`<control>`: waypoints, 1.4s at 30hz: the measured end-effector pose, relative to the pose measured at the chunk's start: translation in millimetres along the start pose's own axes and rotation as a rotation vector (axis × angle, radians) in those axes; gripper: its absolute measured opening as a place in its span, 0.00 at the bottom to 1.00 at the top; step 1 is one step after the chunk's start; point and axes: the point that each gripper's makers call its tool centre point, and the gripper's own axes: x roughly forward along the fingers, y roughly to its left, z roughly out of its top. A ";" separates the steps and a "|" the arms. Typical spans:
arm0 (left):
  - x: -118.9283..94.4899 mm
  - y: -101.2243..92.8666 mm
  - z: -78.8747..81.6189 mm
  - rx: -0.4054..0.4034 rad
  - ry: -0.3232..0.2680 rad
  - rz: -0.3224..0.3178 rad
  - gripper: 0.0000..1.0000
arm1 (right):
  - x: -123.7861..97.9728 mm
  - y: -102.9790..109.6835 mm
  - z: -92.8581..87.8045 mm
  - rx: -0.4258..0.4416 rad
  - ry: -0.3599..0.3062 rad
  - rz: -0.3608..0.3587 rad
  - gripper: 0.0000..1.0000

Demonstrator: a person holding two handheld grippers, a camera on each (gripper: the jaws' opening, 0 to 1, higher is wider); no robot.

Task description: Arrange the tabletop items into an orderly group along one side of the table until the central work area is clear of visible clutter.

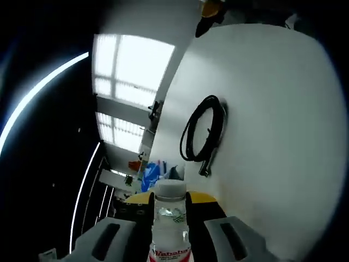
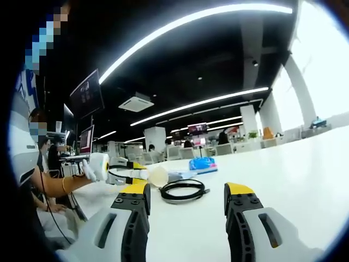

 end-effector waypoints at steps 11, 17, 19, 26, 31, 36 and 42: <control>-9.8 39.3 -12.0 -0.229 -0.035 0.064 0.21 | 1.7 1.6 1.5 -0.001 -0.004 0.009 0.52; -12.8 55.9 -19.6 -0.338 -0.045 0.076 0.21 | 0.8 1.0 1.8 -0.003 -0.004 0.008 0.52; -14.0 60.8 -21.8 -0.360 -0.049 0.071 0.21 | -0.2 -0.1 3.1 -0.003 -0.009 0.004 0.52; -18.1 81.8 -33.5 -0.436 -0.049 0.086 0.21 | 0.1 -0.1 6.1 0.000 -0.022 0.006 0.52; -21.1 92.3 -41.9 -0.511 -0.053 0.109 0.21 | 2.1 -1.7 3.7 0.002 -0.016 0.002 0.52; -21.4 101.7 -50.9 -0.624 -0.057 0.146 0.21 | 4.7 -2.4 3.0 0.013 -0.021 0.003 0.52; -23.9 115.2 -66.5 -0.734 -0.054 0.192 0.21 | 7.6 0.0 3.1 0.004 -0.016 0.014 0.52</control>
